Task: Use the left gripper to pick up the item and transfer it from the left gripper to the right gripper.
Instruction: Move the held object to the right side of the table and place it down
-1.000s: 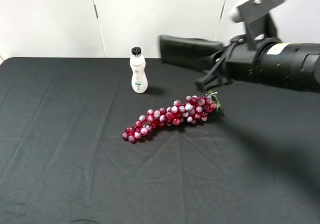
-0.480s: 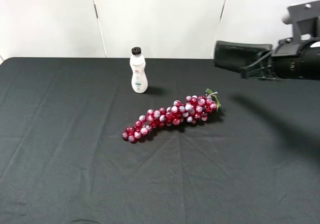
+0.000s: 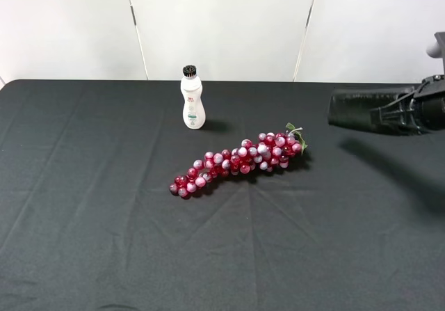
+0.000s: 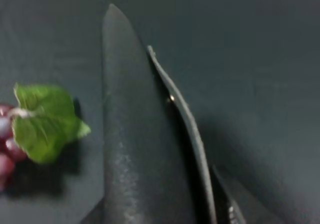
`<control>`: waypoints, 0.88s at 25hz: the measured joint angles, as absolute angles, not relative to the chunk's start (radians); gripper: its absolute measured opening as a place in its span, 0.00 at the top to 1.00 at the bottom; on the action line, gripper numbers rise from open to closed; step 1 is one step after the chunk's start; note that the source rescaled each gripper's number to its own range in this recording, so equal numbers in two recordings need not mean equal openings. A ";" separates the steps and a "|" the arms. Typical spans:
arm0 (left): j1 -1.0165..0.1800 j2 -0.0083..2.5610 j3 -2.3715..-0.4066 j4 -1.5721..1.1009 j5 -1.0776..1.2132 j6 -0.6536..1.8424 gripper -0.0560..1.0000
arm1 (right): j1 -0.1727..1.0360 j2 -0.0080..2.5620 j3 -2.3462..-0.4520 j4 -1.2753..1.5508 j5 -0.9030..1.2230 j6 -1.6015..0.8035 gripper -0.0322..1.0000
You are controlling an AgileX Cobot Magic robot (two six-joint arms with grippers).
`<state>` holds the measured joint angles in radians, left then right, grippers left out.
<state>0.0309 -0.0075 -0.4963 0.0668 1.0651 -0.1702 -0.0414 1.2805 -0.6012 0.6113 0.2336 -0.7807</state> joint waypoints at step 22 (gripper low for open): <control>0.031 -0.007 -0.496 0.067 1.065 -0.170 0.00 | -0.053 1.281 -0.601 0.426 0.317 -0.583 0.96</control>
<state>0.0309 -0.0075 -0.4963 0.0668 1.0651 -0.1702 -0.0534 1.2805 -0.6012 0.4256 0.3165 -0.5832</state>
